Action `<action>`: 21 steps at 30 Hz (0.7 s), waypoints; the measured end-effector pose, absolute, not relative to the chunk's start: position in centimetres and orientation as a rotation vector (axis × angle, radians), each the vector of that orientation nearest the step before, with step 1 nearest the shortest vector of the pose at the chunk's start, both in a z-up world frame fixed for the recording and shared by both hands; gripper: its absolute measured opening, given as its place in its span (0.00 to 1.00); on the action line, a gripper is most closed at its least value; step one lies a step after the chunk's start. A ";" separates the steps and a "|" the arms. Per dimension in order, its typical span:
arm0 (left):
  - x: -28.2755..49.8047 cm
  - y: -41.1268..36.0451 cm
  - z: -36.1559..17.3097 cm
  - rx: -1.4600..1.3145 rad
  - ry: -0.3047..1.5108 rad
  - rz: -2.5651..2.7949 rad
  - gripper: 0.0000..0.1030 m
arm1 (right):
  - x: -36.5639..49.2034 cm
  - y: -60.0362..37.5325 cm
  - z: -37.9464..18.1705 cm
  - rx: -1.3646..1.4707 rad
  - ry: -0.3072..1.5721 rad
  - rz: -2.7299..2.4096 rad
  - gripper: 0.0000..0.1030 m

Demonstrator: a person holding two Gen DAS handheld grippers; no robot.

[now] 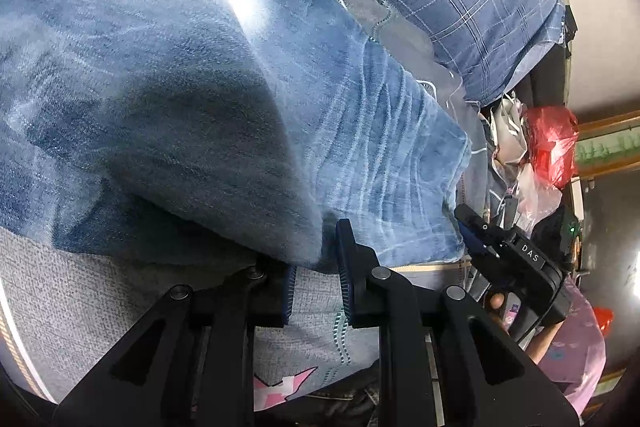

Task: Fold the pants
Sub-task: 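Open both tools to release the folded jeans and pull back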

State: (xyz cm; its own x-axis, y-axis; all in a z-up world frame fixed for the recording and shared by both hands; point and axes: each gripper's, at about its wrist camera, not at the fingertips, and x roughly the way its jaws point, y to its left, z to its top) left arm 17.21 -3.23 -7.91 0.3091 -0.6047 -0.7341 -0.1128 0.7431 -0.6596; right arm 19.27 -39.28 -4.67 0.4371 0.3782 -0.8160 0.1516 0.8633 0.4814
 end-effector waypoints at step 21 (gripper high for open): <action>17.2 -5.5 -8.6 -0.759 1.217 -0.510 0.05 | 20.5 -36.6 -3.2 0.276 1.072 0.037 0.03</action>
